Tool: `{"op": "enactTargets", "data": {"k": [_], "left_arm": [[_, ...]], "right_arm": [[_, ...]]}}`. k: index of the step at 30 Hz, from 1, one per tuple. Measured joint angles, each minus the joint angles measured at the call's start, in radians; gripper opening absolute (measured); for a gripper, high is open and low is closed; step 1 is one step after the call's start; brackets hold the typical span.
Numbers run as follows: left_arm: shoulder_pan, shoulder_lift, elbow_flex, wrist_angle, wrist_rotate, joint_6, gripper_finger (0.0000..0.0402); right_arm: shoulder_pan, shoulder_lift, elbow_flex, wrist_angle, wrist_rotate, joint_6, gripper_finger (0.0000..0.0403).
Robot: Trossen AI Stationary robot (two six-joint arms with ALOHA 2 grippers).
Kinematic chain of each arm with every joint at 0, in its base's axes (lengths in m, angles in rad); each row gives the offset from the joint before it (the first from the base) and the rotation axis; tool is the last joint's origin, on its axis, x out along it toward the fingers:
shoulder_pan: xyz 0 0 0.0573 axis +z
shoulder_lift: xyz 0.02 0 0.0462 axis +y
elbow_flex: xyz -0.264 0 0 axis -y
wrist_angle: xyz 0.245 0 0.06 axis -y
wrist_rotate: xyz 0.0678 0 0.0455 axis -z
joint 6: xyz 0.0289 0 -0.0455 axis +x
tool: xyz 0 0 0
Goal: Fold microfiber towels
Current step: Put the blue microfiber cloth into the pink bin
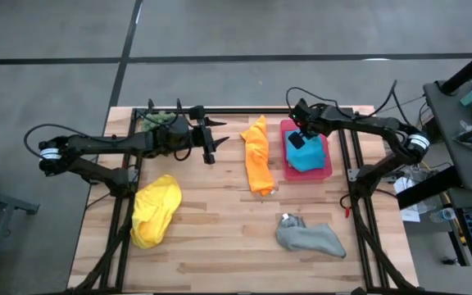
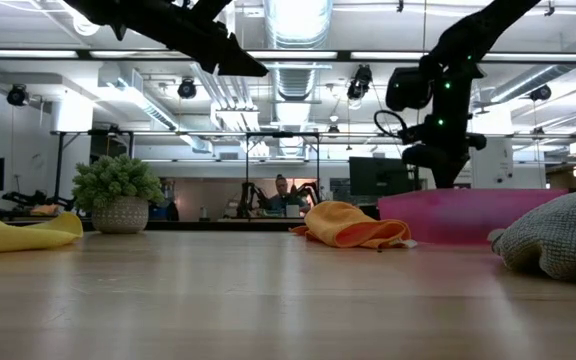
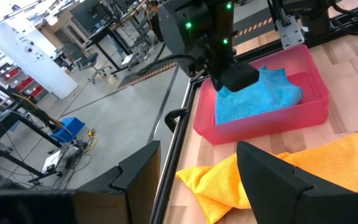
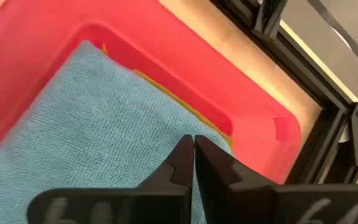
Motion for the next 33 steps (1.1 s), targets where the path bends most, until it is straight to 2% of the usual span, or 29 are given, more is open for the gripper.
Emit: {"op": "enactTargets", "data": {"k": [5, 12, 22, 24, 29, 33], "left_arm": [[0.0, 0.0, 0.0, 0.0, 0.0, -0.02, 0.0196], [0.0, 0.0, 0.0, 0.0, -0.004, -0.022, 0.0196], [0.0, 0.0, 0.0, -0.001, -0.004, -0.047, 0.0196], [0.0, 0.0, 0.0, -0.001, -0.004, -0.058, 0.0196], [0.0, 0.0, -0.003, -0.002, -0.004, -0.076, 0.0196], [0.0, 0.0, -0.004, -0.001, -0.004, -0.078, 0.0196]], "right_arm": [[-0.015, 0.02, -0.045, 0.003, 0.057, 0.0, 0.0009], [-0.018, 0.046, -0.127, 0.111, 0.059, -0.01, 0.0009], [-0.005, -0.031, -0.059, 0.069, 0.064, -0.012, 0.0009], [0.006, -0.059, -0.058, 0.076, -0.001, 0.001, 0.0009], [0.046, -0.099, -0.118, 0.197, -0.239, 0.007, 0.0009], [0.074, -0.087, -0.194, 0.315, -0.3, 0.038, 0.0009]]}}
